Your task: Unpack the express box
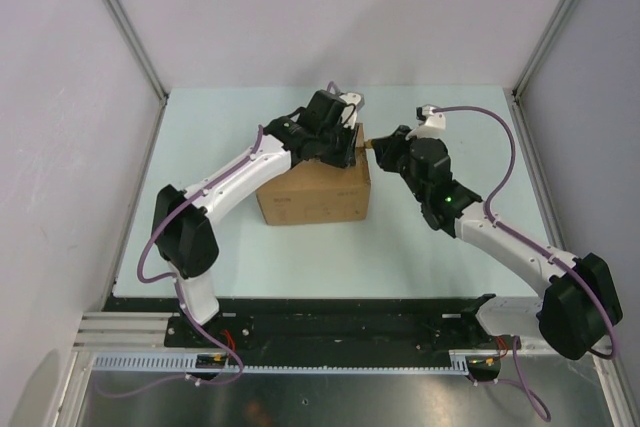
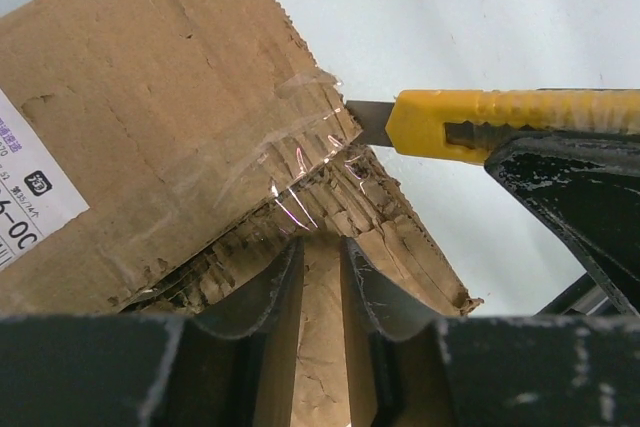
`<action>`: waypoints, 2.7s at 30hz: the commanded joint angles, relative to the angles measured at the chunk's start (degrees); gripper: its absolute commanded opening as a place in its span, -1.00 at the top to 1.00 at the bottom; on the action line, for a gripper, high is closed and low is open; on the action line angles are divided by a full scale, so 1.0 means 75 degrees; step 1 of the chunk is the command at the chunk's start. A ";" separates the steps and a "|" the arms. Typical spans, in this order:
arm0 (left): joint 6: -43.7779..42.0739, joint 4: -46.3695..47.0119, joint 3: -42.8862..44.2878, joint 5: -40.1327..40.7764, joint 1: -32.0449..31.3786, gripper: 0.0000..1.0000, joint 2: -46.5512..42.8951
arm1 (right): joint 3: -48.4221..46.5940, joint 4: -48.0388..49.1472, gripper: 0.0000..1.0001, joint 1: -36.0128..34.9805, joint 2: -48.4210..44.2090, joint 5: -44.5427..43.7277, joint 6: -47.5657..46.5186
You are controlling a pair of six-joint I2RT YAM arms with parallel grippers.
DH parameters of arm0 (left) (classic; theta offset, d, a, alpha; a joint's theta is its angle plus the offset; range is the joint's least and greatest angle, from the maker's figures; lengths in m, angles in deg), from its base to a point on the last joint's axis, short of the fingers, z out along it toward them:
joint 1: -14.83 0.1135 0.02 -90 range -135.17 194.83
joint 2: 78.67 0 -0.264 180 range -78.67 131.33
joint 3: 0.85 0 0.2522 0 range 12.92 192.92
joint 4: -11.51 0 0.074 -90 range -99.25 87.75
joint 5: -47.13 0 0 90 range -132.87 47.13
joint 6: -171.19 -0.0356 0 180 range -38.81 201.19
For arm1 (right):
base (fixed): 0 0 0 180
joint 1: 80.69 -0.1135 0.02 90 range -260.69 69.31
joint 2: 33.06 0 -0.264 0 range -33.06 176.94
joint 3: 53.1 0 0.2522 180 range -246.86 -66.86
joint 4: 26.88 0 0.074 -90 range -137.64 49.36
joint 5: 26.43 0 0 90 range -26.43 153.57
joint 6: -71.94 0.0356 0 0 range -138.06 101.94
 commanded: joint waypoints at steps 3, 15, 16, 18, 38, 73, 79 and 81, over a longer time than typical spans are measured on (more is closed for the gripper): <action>-0.0084 -0.0248 -0.0223 0.0543 0.0037 0.48 -0.0045 | -0.0128 0.0209 1.00 -0.0046 0.0139 -0.0176 -0.0229; -0.0002 -0.0259 -0.0317 0.0824 0.0049 0.60 0.0095 | -0.0128 -0.0623 1.00 -0.0245 0.0058 -0.0610 -0.0592; 0.0021 -0.0271 -0.0317 0.0871 0.0049 0.60 0.0119 | -0.0128 -0.0809 1.00 -0.0246 -0.0012 -0.0610 -0.0616; 0.0080 -0.0271 -0.0293 0.0895 0.0037 0.60 0.0165 | -0.0128 -0.1033 1.00 -0.0281 -0.0153 -0.0622 -0.0616; 0.0256 -0.0599 0.0082 0.1012 0.0049 0.60 0.0494 | 0.0036 -0.1726 1.00 -0.0422 -0.0738 0.0491 -0.0394; 0.0174 -0.0611 0.0129 0.0941 0.0049 0.60 0.0447 | -0.0386 -0.0799 1.00 -0.0386 -0.0423 -0.0575 -0.0101; 0.0162 -0.0599 0.0140 0.0953 0.0061 0.60 0.0459 | -0.0468 -0.0741 1.00 -0.0398 -0.0411 -0.0692 -0.0159; 0.0150 -0.0600 0.0152 0.0953 0.0061 0.60 0.0470 | -0.0480 -0.0753 1.00 -0.0410 -0.0411 -0.0775 -0.0124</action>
